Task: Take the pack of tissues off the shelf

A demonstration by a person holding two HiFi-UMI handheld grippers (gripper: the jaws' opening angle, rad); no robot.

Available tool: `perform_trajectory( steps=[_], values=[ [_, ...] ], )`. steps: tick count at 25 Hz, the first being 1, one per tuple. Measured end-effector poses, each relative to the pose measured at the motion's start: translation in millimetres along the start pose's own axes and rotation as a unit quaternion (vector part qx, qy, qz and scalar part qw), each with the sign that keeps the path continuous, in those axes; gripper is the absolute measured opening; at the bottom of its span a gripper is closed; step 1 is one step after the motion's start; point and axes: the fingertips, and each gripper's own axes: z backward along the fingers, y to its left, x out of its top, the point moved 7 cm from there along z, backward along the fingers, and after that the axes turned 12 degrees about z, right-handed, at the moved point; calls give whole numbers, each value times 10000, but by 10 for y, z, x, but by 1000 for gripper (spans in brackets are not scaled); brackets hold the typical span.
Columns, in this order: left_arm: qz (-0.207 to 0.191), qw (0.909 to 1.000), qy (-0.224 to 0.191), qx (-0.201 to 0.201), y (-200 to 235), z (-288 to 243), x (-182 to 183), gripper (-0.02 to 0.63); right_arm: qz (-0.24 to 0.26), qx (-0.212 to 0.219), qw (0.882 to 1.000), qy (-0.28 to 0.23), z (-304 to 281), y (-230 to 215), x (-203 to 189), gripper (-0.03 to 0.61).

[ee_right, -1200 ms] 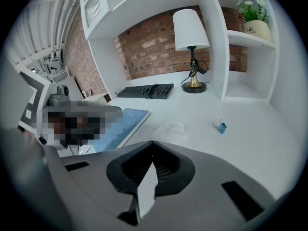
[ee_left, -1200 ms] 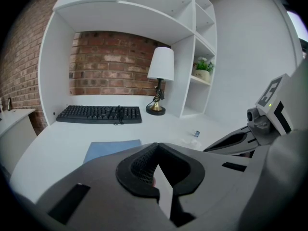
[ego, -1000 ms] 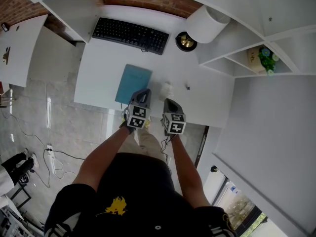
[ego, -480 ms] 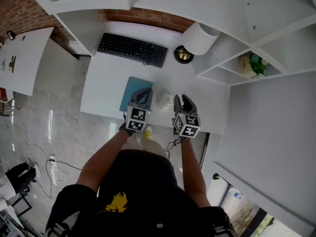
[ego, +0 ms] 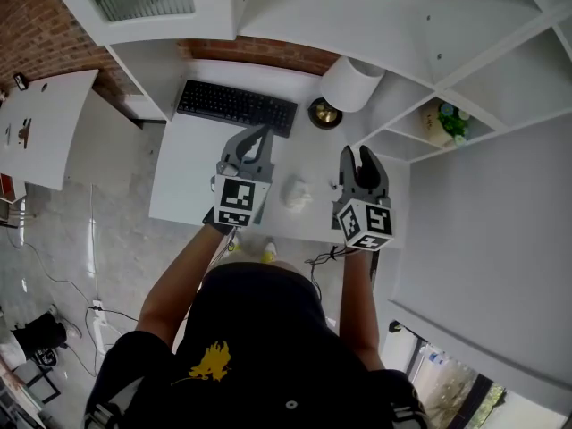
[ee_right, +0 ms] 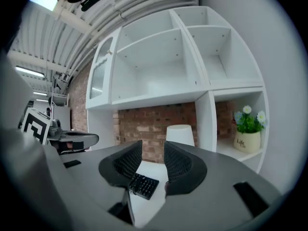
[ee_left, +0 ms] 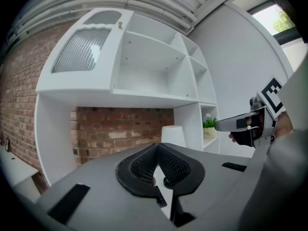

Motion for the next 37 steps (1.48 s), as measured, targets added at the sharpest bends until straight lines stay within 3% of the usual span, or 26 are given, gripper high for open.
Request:
perform_trajectory(
  steps=[4,10,14,37],
  values=[
    [-81,9996,-270,21,67,0,245,14,147,-73,9994,-312,-10,-24,258,125],
    [-101,9994,-343,25,94,-7,323,14,336,-108,9982,-481,-61,-18,419,104],
    [-106,9993,-363,21,111,-25,343,14,512,-168,9973,-505,-62,-13,459,92],
    [-104,9991,-412,92,195,128,338,14,472,-103,9971,-582,-14,87,530,93]
  ],
)
